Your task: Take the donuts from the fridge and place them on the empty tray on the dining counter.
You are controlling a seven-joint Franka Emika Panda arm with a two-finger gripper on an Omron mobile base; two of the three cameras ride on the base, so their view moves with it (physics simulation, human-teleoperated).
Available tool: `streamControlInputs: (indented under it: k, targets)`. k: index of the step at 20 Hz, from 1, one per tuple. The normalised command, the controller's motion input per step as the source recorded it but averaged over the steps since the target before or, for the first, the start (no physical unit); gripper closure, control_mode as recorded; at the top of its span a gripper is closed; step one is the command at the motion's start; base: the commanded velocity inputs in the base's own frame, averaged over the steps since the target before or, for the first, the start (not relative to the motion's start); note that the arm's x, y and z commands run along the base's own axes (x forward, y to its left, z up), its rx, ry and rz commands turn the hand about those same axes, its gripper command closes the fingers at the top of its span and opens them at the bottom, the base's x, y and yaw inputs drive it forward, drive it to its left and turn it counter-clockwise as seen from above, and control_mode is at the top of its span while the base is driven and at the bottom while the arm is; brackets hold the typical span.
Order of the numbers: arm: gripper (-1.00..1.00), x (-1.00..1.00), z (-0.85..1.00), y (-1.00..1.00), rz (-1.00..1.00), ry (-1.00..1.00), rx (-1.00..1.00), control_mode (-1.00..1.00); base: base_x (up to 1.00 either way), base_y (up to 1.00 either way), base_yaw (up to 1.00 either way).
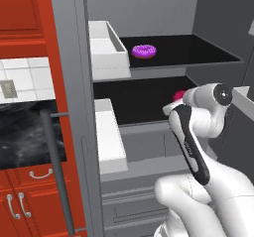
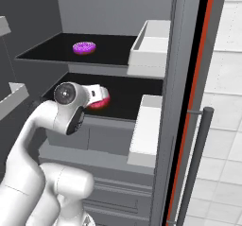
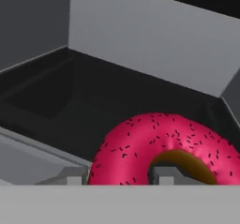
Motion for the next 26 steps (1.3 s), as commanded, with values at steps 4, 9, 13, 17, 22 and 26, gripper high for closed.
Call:
streamControlInputs:
  k: [4, 9, 13, 17, 22, 26]
  targets:
    - [1.0, -1.0, 0.83, -0.17, 0.08, -0.07, 0.0, -1.0, 0.0, 0.0, 0.0]
    - [1.0, -1.0, 0.24, -0.01, 0.01, -0.03, -0.03, -1.0, 0.0, 0.0, 0.0]
    - [1.0, -1.0, 0.0, -0.04, 0.0, -0.06, -0.01, -1.0, 0.0, 0.0, 0.0]
    - [1.0, -0.75, 0.01, -0.04, 0.0, -0.03, 0.0, 1.0, -0.25, 0.0, 0.0]
    - [1.0, 0.0, 0.0, 0.0, 0.0, 0.0, 0.0, 1.0, -1.0, -0.11, 0.01]
    - [1.0, 0.0, 0.0, 0.0, 0.0, 0.0, 0.0, 1.0, -0.93, -0.06, 0.29]
